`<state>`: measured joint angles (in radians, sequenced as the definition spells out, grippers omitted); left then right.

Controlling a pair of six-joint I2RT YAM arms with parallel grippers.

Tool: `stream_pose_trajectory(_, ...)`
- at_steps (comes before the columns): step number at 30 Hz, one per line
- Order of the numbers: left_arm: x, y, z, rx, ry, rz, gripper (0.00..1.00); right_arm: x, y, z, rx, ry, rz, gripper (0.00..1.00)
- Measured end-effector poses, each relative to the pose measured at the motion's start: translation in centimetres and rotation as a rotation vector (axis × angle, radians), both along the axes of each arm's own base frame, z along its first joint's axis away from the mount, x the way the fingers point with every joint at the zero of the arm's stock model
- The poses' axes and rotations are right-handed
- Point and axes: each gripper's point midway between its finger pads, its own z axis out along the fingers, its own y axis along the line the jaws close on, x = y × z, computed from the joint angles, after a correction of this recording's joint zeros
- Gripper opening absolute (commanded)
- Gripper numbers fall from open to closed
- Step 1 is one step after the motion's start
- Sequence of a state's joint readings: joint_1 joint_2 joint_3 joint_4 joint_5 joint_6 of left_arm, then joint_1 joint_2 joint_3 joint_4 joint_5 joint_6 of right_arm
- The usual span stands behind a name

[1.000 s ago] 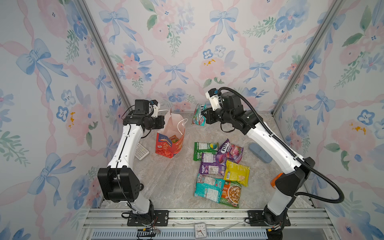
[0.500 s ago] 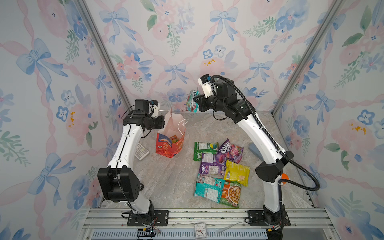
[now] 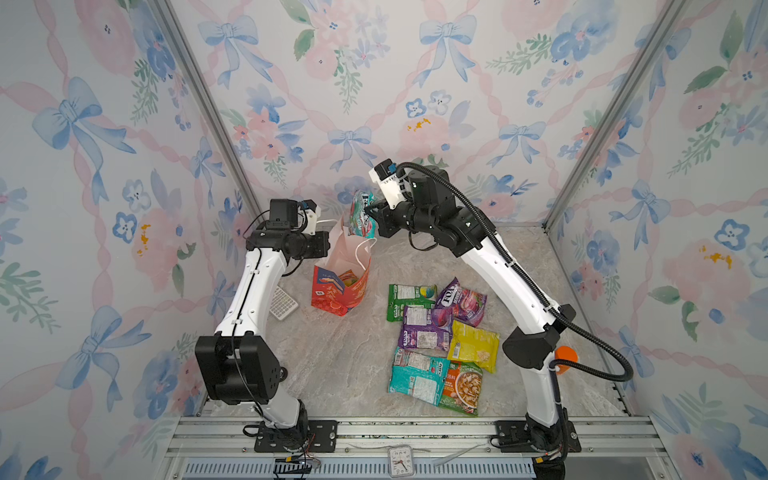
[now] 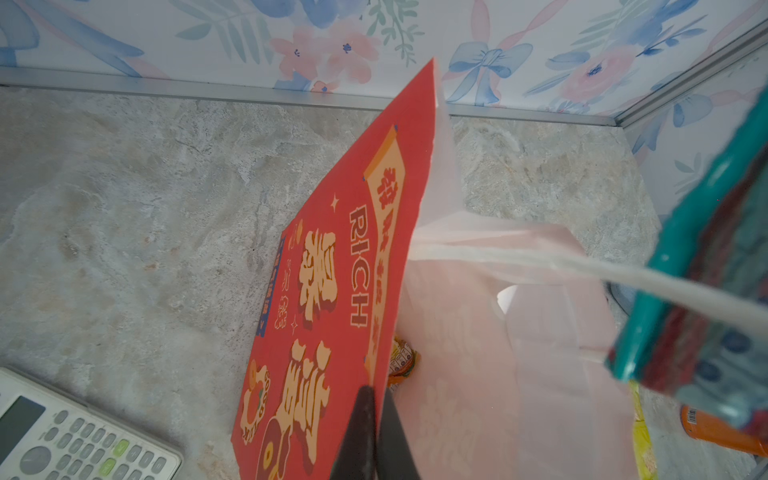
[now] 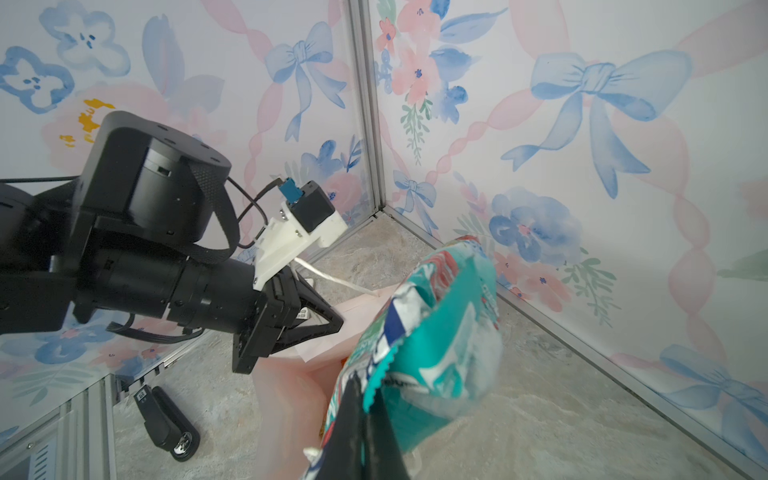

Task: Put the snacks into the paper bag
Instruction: 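Lower the mint packet into the bag and open the right gripper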

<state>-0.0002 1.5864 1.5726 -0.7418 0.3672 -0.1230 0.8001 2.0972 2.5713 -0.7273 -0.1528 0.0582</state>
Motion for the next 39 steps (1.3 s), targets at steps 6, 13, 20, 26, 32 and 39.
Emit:
stream_pose_trajectory(6,0.0,0.1,0.0,0.003,0.000,0.003,0.00,-1.8,0.8,-1.5,-0.062,0.019,0.057,0.00)
stream_pose_trajectory(13,0.1,0.6,-0.1,0.011,0.000,0.018,0.00,-3.0,1.0,-3.1,-0.136,0.029,0.096,0.00)
stream_pose_trajectory(20,0.2,0.8,-0.1,0.013,0.000,0.025,0.00,-2.5,1.6,-5.7,-0.199,0.042,0.115,0.00)
stream_pose_trajectory(26,0.2,0.8,-0.1,0.013,0.000,0.025,0.00,-2.0,2.5,-9.8,-0.277,0.088,0.142,0.00)
stream_pose_trajectory(32,0.1,0.8,-0.1,0.013,0.000,0.025,0.00,-2.4,3.4,-11.4,-0.300,0.110,0.161,0.00)
stream_pose_trajectory(39,0.2,0.9,-0.1,0.013,0.000,0.027,0.00,-2.9,4.8,-10.7,-0.272,0.086,0.189,0.00)
